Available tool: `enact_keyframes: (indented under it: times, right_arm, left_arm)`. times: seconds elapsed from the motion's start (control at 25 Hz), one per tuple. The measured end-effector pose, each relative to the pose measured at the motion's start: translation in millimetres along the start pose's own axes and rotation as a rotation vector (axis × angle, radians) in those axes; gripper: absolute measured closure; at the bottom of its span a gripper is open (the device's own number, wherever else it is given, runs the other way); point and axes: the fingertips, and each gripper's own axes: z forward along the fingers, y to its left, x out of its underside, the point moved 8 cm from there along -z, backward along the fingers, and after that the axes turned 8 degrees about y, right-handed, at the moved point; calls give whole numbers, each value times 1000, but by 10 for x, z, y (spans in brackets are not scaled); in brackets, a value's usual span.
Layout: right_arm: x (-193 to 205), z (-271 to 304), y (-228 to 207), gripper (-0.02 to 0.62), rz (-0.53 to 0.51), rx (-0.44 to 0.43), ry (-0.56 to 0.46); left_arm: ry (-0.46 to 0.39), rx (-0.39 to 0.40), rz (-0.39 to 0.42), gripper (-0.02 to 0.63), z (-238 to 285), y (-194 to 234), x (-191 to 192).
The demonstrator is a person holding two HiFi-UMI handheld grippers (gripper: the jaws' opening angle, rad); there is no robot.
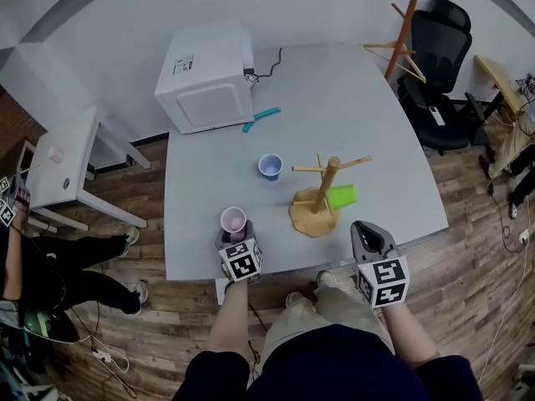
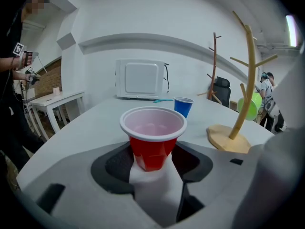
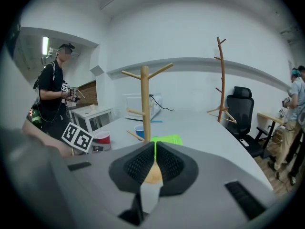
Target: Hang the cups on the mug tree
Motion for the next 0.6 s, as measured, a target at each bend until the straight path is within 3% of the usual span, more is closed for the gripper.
enact_keyframes:
  times: [0.6]
  right_arm:
    - [-27,-139,-132,561,-49,-68,-38]
  left_arm:
    - [-47,-58,-12,374,-300,-176,-101]
